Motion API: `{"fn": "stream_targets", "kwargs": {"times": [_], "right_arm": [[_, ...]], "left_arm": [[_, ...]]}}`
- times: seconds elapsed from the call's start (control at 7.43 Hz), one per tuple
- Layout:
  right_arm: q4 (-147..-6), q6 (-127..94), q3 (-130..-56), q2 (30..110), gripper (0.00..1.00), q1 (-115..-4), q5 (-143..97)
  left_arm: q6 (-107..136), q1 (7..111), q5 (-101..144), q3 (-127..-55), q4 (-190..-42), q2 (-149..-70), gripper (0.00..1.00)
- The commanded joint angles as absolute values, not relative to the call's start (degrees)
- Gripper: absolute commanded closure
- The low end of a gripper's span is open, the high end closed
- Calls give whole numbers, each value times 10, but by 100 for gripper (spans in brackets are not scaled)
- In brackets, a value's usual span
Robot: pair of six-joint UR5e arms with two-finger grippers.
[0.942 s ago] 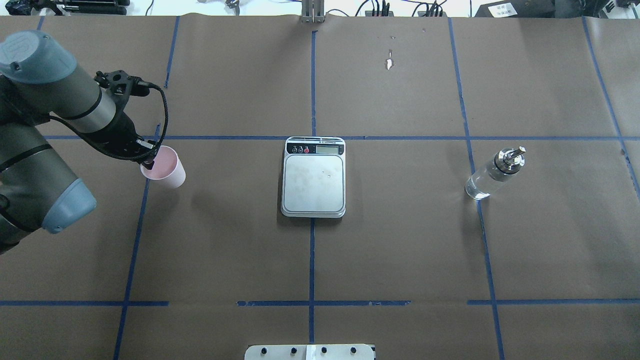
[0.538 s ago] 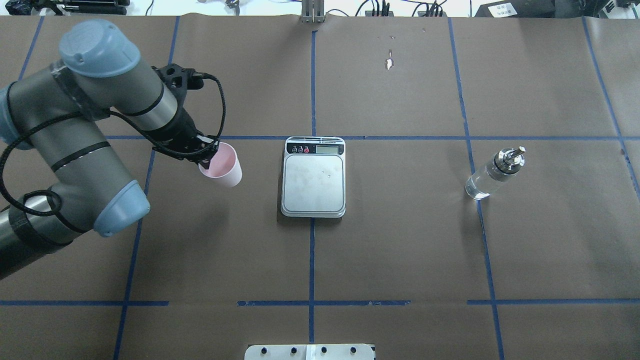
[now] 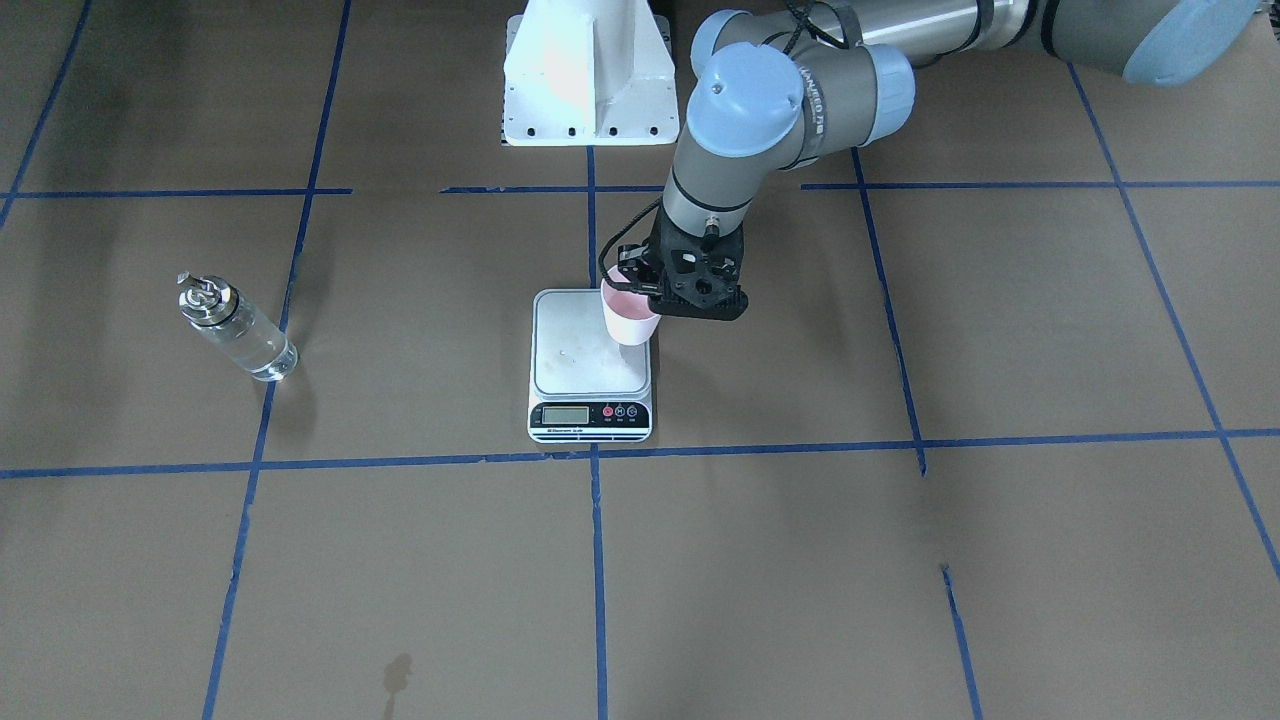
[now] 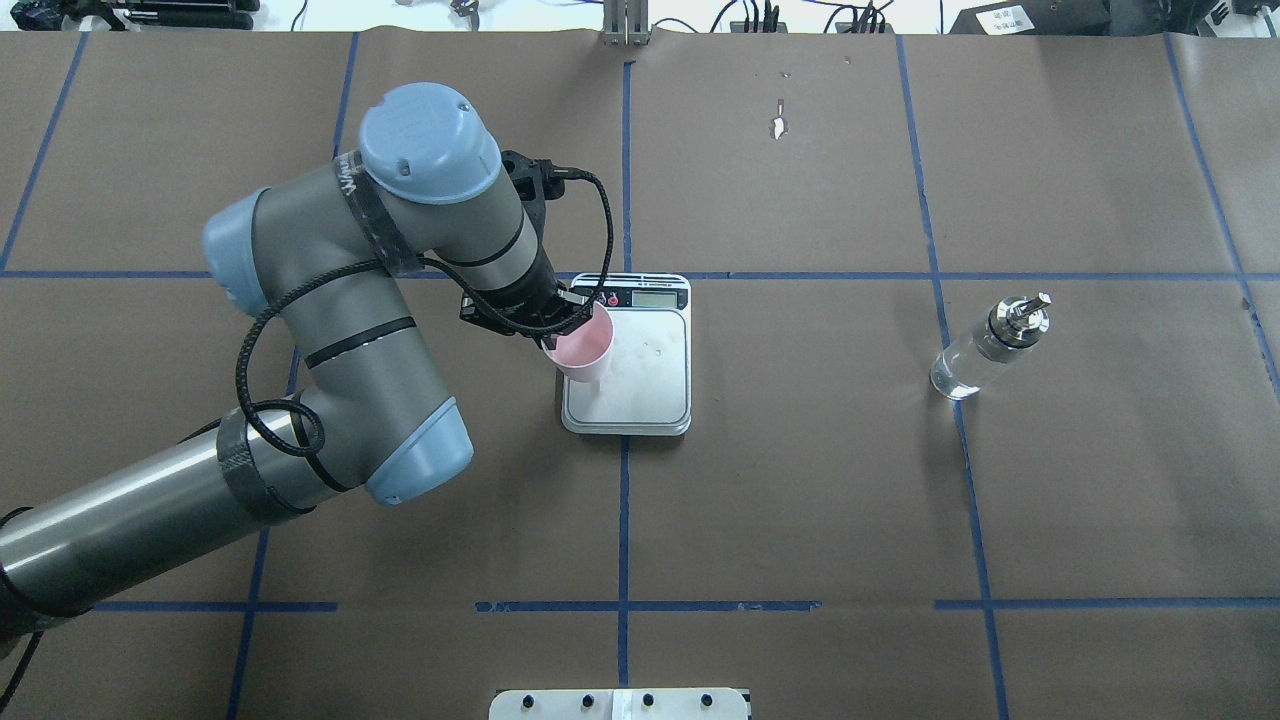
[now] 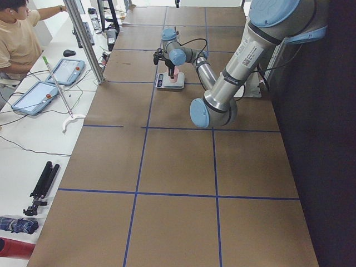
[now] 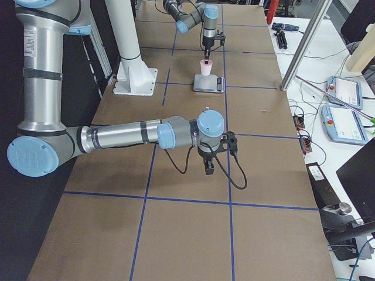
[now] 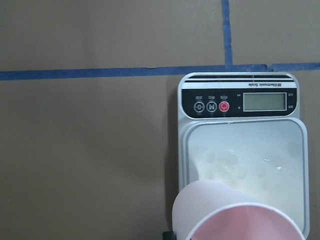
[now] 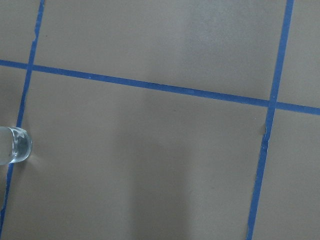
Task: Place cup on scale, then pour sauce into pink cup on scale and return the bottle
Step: 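Carry the pink cup with the left gripper onto the scale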
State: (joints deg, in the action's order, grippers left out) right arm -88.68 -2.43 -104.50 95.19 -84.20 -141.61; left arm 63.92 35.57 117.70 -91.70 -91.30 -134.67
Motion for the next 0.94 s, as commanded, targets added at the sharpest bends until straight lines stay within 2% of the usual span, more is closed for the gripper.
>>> {"fn": "stream_targets", "kwargs": {"times": [0.0,0.54,0.67,0.81], "right_arm": [[-887,-24,-1044,952,0,-842,-1417],[-887,-25,-1044,952,0,-842,-1416],[-887,-24,-1044,952,0,-842,-1416],[-888,-24,-1044,953,0,-842,-1416]], "left_arm": [[651,349,1172,-860,-923,-1395,100],[648,344,1150,-839,-923,-1402,100],[648,344,1151,-838,-923,-1403,94],[648,344,1151,-838,-923,-1403,51]]}}
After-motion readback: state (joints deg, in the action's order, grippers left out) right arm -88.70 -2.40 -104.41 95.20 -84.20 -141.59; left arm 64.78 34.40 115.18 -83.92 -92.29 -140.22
